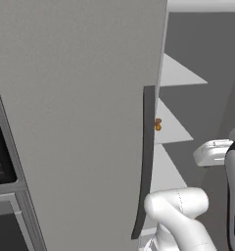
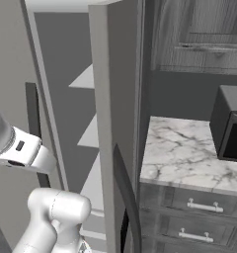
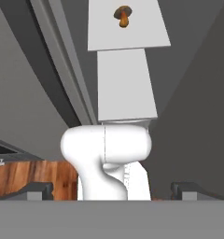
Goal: Take the orange, mushroom, and kiwi from the freezer and place them in the bowl on the counter.
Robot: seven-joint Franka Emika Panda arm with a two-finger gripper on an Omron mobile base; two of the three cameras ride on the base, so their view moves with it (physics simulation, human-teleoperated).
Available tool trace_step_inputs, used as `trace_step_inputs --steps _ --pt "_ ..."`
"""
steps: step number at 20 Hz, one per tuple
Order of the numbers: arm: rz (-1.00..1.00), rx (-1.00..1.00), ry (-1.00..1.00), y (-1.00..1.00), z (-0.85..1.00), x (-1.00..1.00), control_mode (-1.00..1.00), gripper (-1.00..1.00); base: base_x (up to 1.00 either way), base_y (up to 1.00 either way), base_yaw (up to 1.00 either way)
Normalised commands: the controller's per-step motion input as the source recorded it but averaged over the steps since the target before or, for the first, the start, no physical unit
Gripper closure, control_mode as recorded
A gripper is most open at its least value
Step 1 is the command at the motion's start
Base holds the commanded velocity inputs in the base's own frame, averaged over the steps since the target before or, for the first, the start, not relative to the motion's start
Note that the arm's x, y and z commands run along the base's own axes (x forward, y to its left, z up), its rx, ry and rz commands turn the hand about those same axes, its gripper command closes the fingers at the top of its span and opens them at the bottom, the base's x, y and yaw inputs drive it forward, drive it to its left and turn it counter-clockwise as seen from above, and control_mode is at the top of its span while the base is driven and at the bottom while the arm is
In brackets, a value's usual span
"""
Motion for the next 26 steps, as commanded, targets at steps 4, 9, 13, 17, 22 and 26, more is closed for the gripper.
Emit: trace_step_inputs --steps 4,9,13,17,22,26 --pt "0.00 0.00 0.00 0.00 0.00 0.00 1.00 -1.00 0.07 -0.62 0.00" --pt "0.00 0.00 0.00 0.00 0.00 0.00 1.00 -1.00 0.00 -0.06 0.00" --pt "0.00 0.01 -0.01 -0.13 0.00 0.11 -1.00 -1.00 0.00 0.00 0.00" --pt "0.00 0.05 -0.01 -0.42 -0.09 0.50 -1.00 -1.00 0.00 0.00 0.00" --pt "0.00 0.01 -0.25 -0.10 -0.07 0.41 -1.00 -1.00 0.00 0.00 0.00" --pt "0.00 0.00 -0.28 0.01 -0.27 0.59 -1.00 -1.00 0.00 0.00 0.00"
